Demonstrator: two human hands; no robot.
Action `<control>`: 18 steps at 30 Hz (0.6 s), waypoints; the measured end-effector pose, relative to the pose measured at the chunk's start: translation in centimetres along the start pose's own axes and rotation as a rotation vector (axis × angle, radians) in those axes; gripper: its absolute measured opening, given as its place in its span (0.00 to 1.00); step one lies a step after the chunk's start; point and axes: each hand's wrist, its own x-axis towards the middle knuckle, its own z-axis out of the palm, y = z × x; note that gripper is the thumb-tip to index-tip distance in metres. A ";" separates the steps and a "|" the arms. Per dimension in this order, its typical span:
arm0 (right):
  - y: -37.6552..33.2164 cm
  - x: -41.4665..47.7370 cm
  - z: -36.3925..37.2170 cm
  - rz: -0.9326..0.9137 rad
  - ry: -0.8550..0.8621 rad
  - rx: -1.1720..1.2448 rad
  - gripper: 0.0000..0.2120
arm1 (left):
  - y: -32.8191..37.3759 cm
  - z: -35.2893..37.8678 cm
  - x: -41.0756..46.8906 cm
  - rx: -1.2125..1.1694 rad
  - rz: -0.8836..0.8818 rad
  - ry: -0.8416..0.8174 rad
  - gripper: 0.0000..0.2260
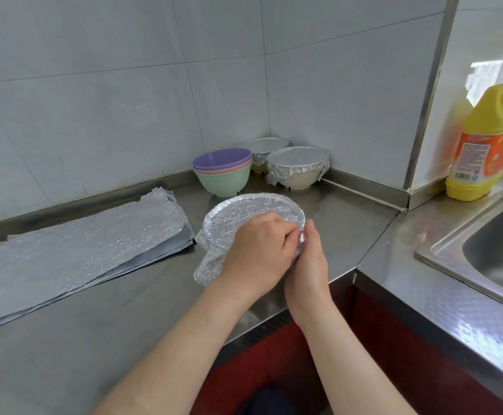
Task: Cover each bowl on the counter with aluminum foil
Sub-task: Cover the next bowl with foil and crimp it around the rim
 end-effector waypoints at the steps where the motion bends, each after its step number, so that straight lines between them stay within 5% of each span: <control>1: 0.1 0.1 0.2 0.010 0.011 -0.051 0.39 | 0.0 0.0 0.1 0.010 -0.013 -0.021 0.12; 3: -0.1 -0.1 0.5 0.001 -0.027 -0.102 0.54 | -0.2 -0.4 0.3 0.014 -0.021 -0.059 0.11; 4: -0.2 -0.2 0.5 -0.014 -0.036 -0.130 0.54 | -0.4 -0.8 0.5 0.006 -0.018 -0.056 0.11; 8: -0.9 -0.1 0.2 -0.084 0.078 -0.213 0.36 | -3.5 -3.5 1.6 0.012 -0.143 0.028 0.10; 13: -1.6 0.2 1.1 -0.141 0.123 -0.239 0.30 | -8.6 -3.8 2.7 -0.025 -0.494 -0.266 0.29; 18: -0.9 0.5 2.3 -0.162 0.133 -0.277 0.24 | -8.2 -2.2 2.5 -0.132 -0.501 -0.247 0.23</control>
